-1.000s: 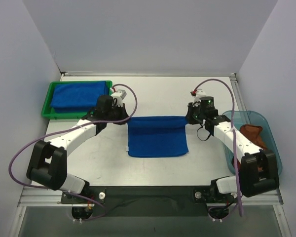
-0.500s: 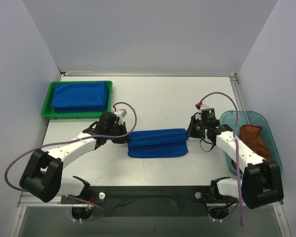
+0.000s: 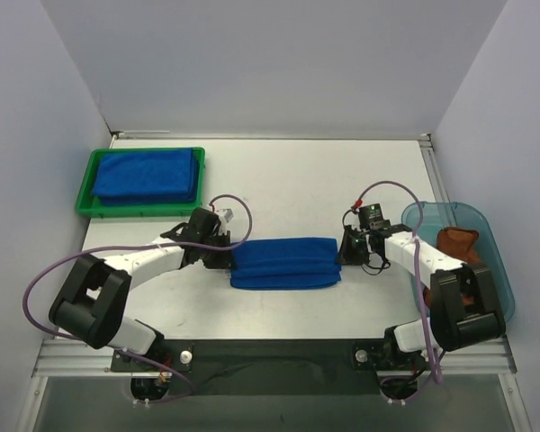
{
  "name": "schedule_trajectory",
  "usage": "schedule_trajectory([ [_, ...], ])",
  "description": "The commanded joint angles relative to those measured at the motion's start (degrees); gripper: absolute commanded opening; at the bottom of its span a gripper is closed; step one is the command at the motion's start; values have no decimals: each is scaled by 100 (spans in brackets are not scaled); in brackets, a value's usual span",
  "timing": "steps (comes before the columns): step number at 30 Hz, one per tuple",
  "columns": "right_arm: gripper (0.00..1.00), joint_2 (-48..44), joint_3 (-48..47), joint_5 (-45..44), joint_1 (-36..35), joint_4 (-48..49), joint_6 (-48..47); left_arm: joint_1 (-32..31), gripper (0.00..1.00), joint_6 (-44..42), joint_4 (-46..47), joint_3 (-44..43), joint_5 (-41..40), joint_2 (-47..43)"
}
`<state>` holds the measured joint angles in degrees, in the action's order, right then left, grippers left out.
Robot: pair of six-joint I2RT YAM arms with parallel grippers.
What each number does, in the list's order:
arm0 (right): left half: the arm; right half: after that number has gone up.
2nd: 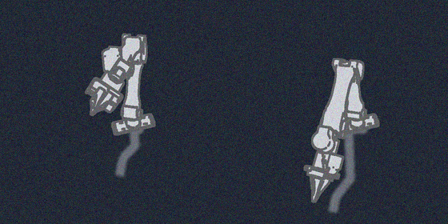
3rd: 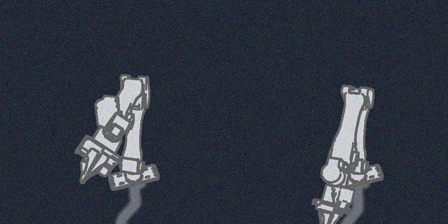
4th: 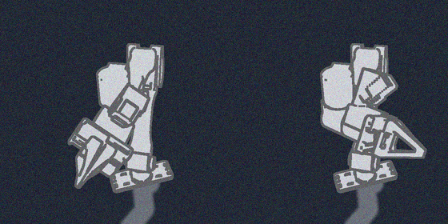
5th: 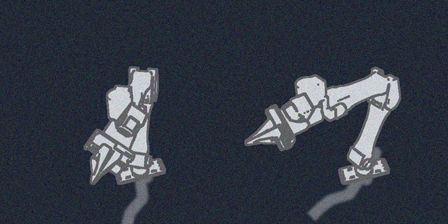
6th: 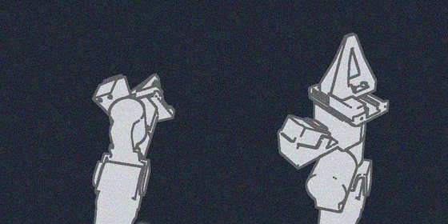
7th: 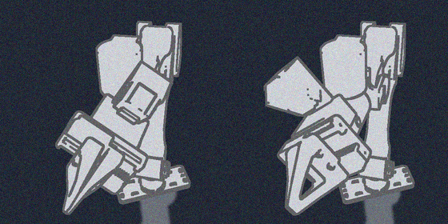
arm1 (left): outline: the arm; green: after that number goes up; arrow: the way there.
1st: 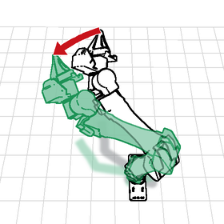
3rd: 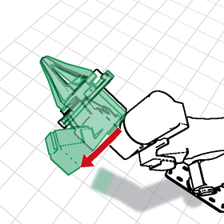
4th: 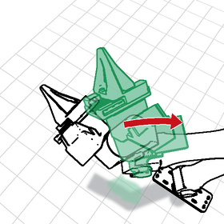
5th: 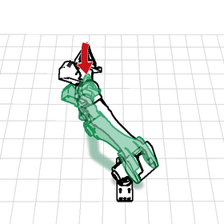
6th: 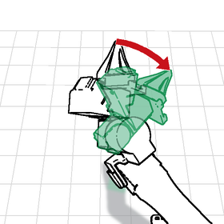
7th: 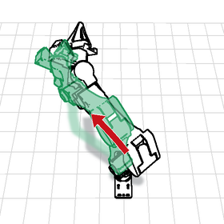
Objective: Fold and stack the towels
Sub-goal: Fold the towel
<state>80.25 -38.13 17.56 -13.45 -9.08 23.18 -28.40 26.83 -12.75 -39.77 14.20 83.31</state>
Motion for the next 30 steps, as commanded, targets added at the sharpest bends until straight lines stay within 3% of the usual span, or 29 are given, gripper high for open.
schedule_trajectory([
  [1,0,-53,-159,-192,97,-384,-15,19,1,-37,-377,-400,-128,2],
  [10,0,-677,-397,-17,89,-832,11,19,1,-99,-851,-980,-198,-456],
  [19,0,-1038,-2,151,18,-955,292,19,1,-64,-773,-454,-277,-456],
  [22,2,-836,130,98,-17,-947,301,-7,6,-3,-606,-234,-216,-210],
  [23,4,-722,156,116,-26,-920,284,-33,9,15,-553,-190,-207,-140],
  [24,5,-669,226,125,-43,-894,266,-60,21,33,-544,-137,-137,-35],
  [27,25,-685,262,273,-113,-894,257,-130,46,77,-596,-154,-110,-121],
  [28,38,-764,271,318,-140,-902,249,-139,57,129,-632,-171,-162,-217],
  [30,49,-1115,218,318,-306,-1034,266,-148,71,173,-807,-233,-224,-629],
])
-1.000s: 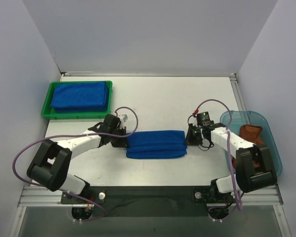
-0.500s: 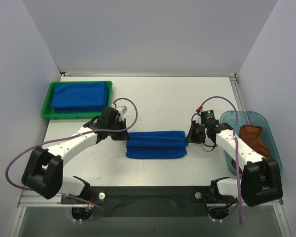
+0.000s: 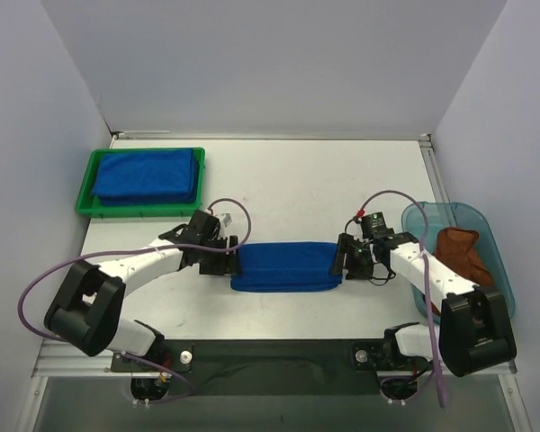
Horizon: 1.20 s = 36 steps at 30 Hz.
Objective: Fold and stack the towels
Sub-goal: Fold the towel
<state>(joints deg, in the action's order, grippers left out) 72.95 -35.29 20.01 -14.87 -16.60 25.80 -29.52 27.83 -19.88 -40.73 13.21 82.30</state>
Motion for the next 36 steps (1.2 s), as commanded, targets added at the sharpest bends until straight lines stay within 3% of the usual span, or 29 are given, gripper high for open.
schedule_trajectory([
  [1,56,-526,-170,21,-235,-352,4,-45,75,82,-156,-215,-213,-688],
  [4,57,-1202,-390,-224,-472,-668,12,-133,79,152,-560,-496,-337,-1294],
  [8,54,-1433,-803,-462,-631,-661,170,-396,79,354,-596,-856,-495,-1638],
  [13,38,-845,-954,-586,-771,-65,530,-818,70,468,-298,-1384,-680,-1016],
  [16,37,-511,-752,-603,-833,436,733,-985,65,503,-87,-1526,-724,-418],
  [21,32,-158,-190,-376,-851,799,970,-1144,60,618,89,-1096,-715,198],
  [22,26,-115,2,-305,-859,807,979,-1170,59,705,211,-799,-724,190],
  [25,19,-280,433,-121,-859,799,988,-1214,57,969,475,-131,-671,-12],
  [29,18,-685,742,3,-851,755,1015,-1258,55,1101,573,372,-758,-512],
  [36,20,-1274,637,117,-868,710,1119,-1276,55,1110,204,303,-1048,-1119],
])
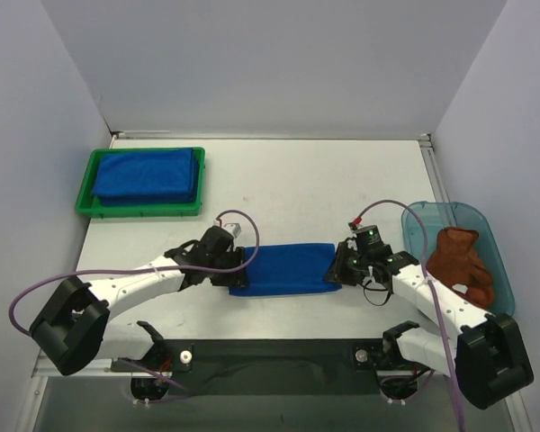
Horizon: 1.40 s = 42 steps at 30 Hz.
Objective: Fold and stack the towels
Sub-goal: Fold the towel
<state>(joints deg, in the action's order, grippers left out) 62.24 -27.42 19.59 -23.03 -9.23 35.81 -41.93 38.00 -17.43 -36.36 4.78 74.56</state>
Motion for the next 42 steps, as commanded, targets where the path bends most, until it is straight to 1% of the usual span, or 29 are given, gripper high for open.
schedule_trajectory([
  [1,21,-308,-158,246,-62,218,197,-52,55,137,-32,-178,-223,-424],
  [3,22,-396,-158,448,-140,666,347,-104,55,251,3,-336,-232,-557],
  [5,22,-362,-167,492,-237,879,558,-262,55,418,55,-503,-249,-566],
  [6,22,-257,-167,501,-281,1123,619,-341,55,462,204,-530,-249,-557],
  [9,22,24,-45,458,-387,1353,883,-526,52,611,389,-522,-223,-364],
  [10,22,69,8,414,-396,1389,962,-553,46,630,416,-478,-205,-251],
  [12,22,122,253,222,-396,1450,1129,-570,42,700,495,-233,-179,-153],
  [13,22,105,333,159,-387,1451,1182,-570,35,709,530,-118,-205,-92],
  [16,22,-27,692,-78,-361,1425,1384,-553,28,744,539,268,-310,-74],
  [19,24,-282,939,-332,-299,1302,1551,-535,25,814,565,515,-293,-205],
  [23,27,-607,1107,-430,60,1108,1701,-509,24,736,381,551,-293,-381],
  [27,32,-1089,1046,-369,158,1011,1710,-500,25,656,-136,428,-328,-530],
  [28,33,-1187,993,-351,149,1029,1649,-500,25,674,-173,410,-406,-748],
  [29,39,-1292,889,-342,158,1090,1631,-500,27,726,-164,376,-433,-881],
  [30,43,-1337,835,-351,149,1151,1578,-500,31,770,-138,340,-434,-1021],
  [31,46,-1346,800,-360,149,1256,1534,-491,34,797,-103,297,-677,-1258],
  [33,53,-1258,765,-342,149,1730,1551,-456,39,788,108,139,-811,-1400],
  [36,61,-767,730,-150,141,2688,1613,-211,41,657,617,15,-847,-1331],
  [37,62,-609,694,-123,97,2925,1613,-97,42,630,810,15,-812,-1183],
  [39,63,-126,642,-149,62,3654,1552,228,42,630,1512,119,-715,-893],
  [40,63,24,650,-166,18,3927,1525,351,43,708,1871,190,-515,-761],
  [41,63,295,641,-193,0,4434,1456,596,42,744,2467,243,-478,-646],
  [42,63,428,641,-262,-9,4630,1420,686,42,762,2734,296,-277,-367],
])
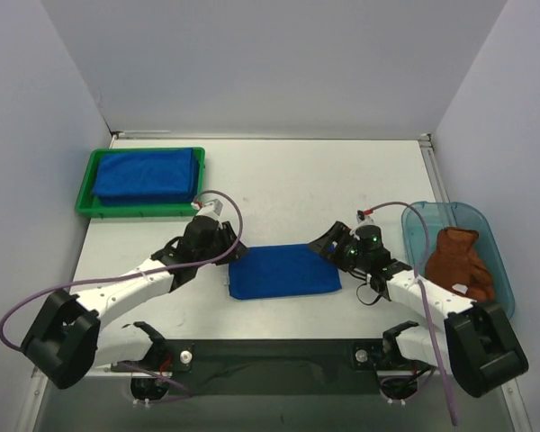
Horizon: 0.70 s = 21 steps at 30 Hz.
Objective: Fold and stack the towels
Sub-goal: Fold the towel
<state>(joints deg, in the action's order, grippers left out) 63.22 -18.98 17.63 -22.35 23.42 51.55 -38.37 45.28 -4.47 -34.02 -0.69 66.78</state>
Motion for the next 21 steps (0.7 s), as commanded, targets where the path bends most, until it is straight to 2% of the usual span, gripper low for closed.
schedule_trajectory([
  [1,63,470,-246,-75,-77,1524,-163,408,42,43,1640,80,401,562],
  [7,63,1498,-63,-233,-24,2727,-207,655,37,-72,2221,123,517,1521],
  [11,62,2149,350,-400,169,3457,30,857,33,156,2714,492,517,1899],
  [16,62,3141,633,-278,582,4511,346,1164,32,192,3039,528,710,2444],
  [21,61,3539,239,-76,802,4576,277,1393,32,104,3154,-67,921,2962],
])
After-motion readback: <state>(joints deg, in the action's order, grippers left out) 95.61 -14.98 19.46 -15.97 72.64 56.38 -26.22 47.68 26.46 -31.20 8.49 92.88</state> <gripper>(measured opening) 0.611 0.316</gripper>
